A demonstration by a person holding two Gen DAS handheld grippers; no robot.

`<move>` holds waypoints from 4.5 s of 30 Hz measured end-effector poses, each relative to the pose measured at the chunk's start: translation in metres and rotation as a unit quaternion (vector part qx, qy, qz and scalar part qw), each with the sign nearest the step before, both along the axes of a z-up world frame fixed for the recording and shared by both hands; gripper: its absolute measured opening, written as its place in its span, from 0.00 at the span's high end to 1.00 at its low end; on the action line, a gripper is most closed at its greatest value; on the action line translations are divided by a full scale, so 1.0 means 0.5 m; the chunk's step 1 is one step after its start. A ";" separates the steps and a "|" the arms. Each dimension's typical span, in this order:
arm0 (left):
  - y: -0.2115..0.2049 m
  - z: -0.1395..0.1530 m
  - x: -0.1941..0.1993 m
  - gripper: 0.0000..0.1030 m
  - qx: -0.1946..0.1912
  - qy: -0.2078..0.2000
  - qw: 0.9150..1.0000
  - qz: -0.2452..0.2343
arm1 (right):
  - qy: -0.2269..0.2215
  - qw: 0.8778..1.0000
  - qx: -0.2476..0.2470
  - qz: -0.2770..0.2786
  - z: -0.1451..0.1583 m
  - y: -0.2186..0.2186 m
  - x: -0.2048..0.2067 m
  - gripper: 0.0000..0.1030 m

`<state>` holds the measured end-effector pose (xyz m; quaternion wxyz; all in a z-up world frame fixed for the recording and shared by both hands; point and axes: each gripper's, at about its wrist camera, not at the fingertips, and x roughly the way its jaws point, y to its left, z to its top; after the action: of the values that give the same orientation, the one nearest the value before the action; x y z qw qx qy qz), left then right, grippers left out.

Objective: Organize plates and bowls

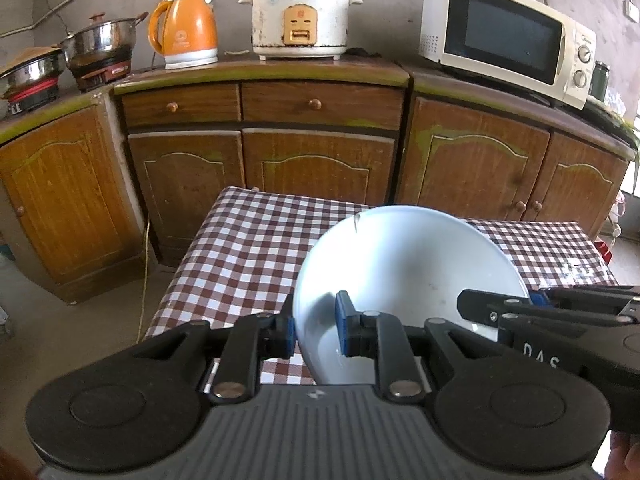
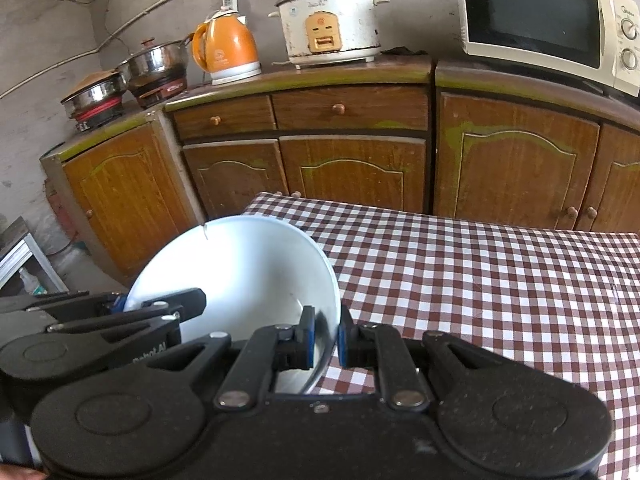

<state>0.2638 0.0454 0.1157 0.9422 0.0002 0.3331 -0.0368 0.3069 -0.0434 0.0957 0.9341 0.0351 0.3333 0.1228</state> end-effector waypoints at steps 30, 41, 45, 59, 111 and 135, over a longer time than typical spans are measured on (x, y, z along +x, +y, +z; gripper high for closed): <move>0.056 0.008 -0.089 0.80 -0.003 -0.009 1.000 0.011 | -0.007 1.000 -0.004 0.018 0.012 0.045 -0.090 0.85; 0.072 0.007 -0.118 0.79 -0.005 -0.009 1.000 0.017 | -0.008 1.000 -0.008 0.024 0.009 0.060 -0.132 0.85; 0.080 0.005 -0.130 0.79 -0.004 -0.010 1.000 0.017 | -0.006 1.000 -0.007 0.027 0.007 0.063 -0.144 0.85; 0.101 -0.005 -0.166 0.79 -0.003 -0.008 1.000 0.024 | -0.002 0.999 -0.011 0.035 -0.004 0.086 -0.188 0.85; 0.145 -0.083 -0.272 0.78 -0.006 0.024 0.999 0.037 | 0.045 0.997 -0.010 0.063 -0.107 0.119 -0.307 0.85; 0.160 -0.152 -0.289 0.78 -0.008 0.053 0.998 0.040 | 0.079 0.994 -0.021 0.070 -0.187 0.136 -0.322 0.85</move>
<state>0.1194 0.1256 0.0395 0.9238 -0.0223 0.3822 -0.0021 0.1458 0.0244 0.0022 0.8946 0.0022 0.4102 0.1774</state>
